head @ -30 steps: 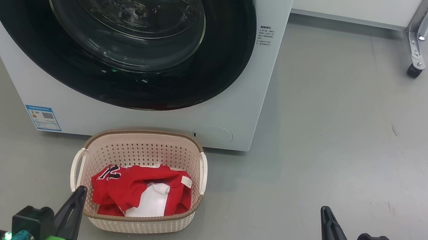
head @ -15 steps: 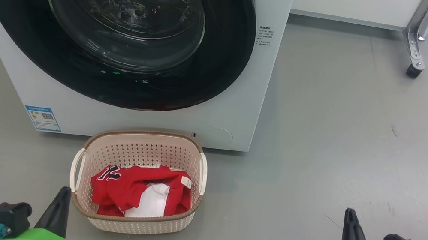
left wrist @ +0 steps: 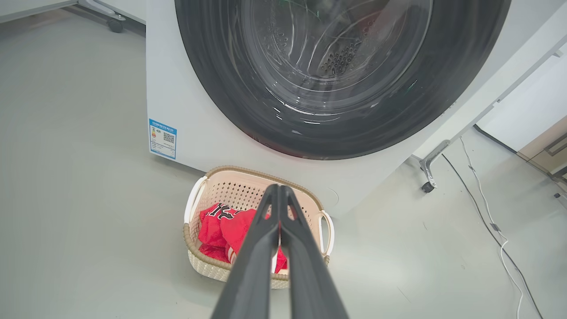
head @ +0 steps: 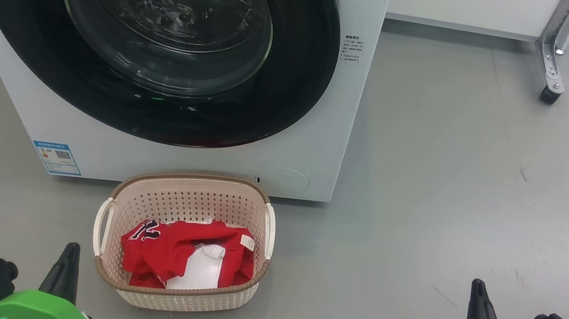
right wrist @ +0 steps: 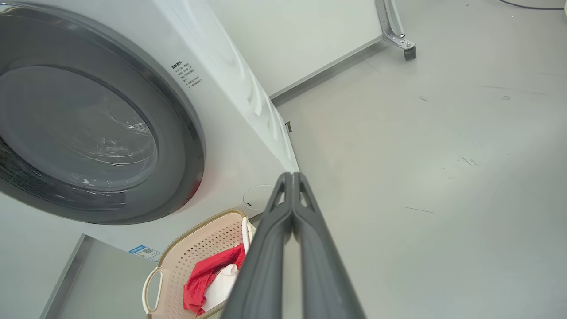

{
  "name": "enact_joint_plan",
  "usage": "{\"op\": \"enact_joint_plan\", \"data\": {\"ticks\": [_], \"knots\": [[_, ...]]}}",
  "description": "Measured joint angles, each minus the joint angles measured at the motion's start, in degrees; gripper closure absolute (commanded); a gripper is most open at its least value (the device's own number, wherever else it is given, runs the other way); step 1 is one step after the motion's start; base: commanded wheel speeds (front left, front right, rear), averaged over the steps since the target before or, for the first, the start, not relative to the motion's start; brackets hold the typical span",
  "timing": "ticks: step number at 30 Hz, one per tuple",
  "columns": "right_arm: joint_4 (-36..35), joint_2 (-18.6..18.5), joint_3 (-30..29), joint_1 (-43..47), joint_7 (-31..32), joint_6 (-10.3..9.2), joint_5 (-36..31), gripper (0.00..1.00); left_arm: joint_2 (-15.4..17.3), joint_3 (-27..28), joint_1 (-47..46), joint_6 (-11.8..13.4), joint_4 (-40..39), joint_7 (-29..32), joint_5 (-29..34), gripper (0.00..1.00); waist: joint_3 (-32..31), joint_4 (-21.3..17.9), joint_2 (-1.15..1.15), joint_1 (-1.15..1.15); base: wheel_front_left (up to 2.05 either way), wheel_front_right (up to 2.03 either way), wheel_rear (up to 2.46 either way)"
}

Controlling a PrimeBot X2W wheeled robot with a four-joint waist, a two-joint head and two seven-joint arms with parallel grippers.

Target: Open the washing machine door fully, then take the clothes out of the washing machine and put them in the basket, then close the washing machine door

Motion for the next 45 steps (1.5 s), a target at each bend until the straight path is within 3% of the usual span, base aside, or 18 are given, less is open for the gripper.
{"op": "enact_joint_plan", "data": {"ticks": [45], "knots": [[-1.74, -0.88, -8.11, -1.86, 9.03, 1.9, 34.9, 1.0, -0.46, 6.71, -3.04, -3.0, 0.04, 7.51, -33.82, 1.0, -0.24, -0.13, 0.0, 0.0, 0.0, 0.0, 0.0]]}}
